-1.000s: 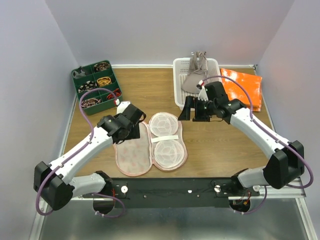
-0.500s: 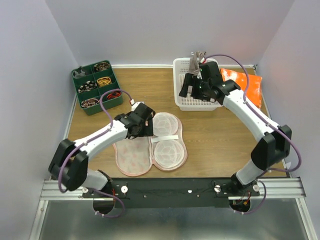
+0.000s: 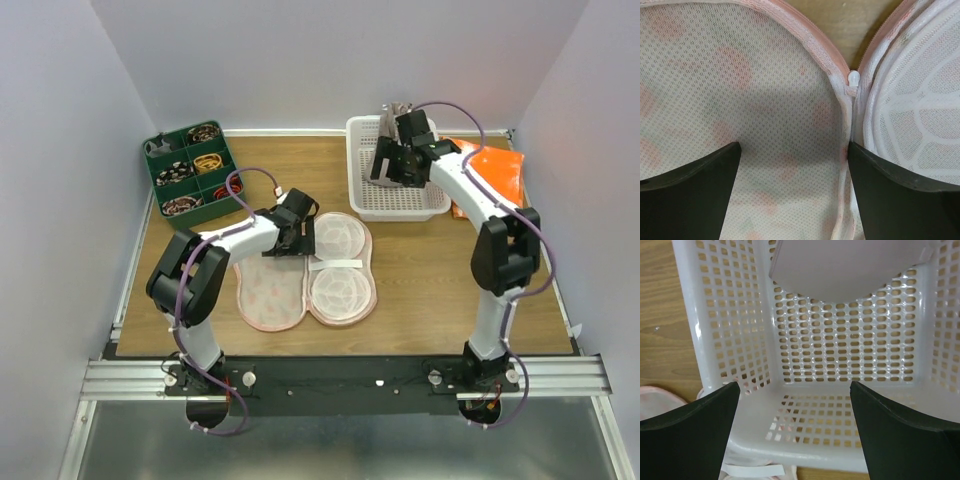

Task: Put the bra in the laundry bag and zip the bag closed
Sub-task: Adjust the laundry bag at the center of the board, then adjust the bin at the center of the board.

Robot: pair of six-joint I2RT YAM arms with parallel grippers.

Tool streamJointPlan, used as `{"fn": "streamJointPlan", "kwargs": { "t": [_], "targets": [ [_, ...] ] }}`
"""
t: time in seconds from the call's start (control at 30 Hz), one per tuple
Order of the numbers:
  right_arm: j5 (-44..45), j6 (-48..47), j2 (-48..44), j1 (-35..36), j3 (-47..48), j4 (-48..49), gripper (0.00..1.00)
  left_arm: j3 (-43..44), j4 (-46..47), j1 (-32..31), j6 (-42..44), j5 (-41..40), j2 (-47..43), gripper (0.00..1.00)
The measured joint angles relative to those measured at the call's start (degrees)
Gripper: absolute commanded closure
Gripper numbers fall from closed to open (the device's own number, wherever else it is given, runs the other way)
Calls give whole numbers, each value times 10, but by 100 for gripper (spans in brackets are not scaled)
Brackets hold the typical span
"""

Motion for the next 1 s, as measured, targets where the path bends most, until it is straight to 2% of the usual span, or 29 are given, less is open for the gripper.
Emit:
{"fn": "streamJointPlan", "kwargs": {
  "t": [0.2,0.3,0.47,0.67,0.87,1.0],
  "targets": [
    [-17,-16,107,2,98,-11,0,26,3,2,27,5,22,5],
    [-29,-26,174,2,182,-24,0,15,2,2,30,12,9,5],
    [-35,-51,328,6,412,-75,0,-17,-23,2,38,25,-52,4],
    [-40,-75,339,29,399,-77,0,-17,-45,2,55,31,-141,4],
    [-47,-66,283,55,295,-39,0,3,-65,2,65,30,-152,4],
    [-53,-64,250,66,290,-25,0,4,-77,2,63,26,-159,4]
  ]
}}
